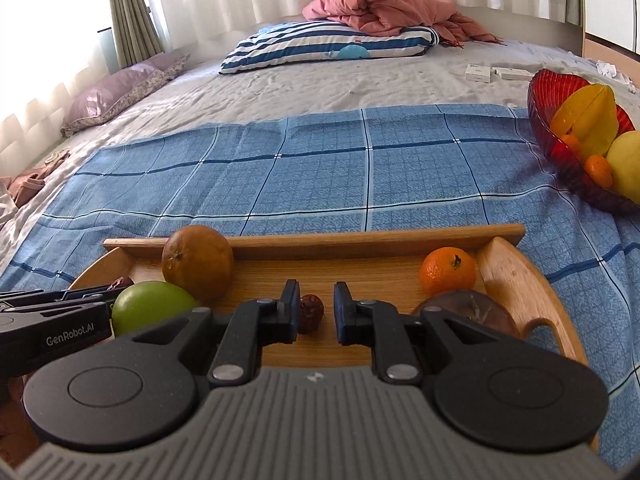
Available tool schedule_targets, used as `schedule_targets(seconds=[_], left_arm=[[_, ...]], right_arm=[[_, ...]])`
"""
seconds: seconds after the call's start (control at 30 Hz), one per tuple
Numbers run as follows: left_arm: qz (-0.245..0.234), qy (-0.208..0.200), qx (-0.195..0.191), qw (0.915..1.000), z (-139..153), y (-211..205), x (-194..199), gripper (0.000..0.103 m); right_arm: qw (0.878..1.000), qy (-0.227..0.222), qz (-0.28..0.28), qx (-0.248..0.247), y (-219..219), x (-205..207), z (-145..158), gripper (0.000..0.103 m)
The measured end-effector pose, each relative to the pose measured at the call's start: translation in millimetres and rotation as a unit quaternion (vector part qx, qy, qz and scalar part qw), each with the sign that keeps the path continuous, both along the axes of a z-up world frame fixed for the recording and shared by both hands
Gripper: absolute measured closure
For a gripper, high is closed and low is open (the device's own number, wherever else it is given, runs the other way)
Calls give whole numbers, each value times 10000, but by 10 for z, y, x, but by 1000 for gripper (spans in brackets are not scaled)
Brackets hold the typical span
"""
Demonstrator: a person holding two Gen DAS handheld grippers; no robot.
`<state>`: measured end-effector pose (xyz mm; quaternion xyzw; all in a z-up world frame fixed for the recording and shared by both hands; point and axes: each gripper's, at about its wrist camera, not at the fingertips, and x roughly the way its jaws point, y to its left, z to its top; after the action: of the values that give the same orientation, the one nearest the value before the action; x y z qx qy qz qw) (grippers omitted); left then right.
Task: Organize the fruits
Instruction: 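Carry the red date with the left gripper over the tray, then open the left gripper releasing the red date onto the tray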
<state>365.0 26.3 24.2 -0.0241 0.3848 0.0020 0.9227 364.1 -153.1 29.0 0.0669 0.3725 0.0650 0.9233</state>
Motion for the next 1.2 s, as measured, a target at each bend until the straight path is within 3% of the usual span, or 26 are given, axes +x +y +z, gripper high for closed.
schedule_targets(seconds=[1.0, 1.2], left_arm=[[31, 50, 85, 9999, -81, 24, 37, 82], [73, 76, 26, 9999, -76, 51, 17, 77]], right_arm=[[9999, 26, 111, -19, 36, -40, 6, 82], [9999, 18, 103, -1, 28, -52, 25, 80]])
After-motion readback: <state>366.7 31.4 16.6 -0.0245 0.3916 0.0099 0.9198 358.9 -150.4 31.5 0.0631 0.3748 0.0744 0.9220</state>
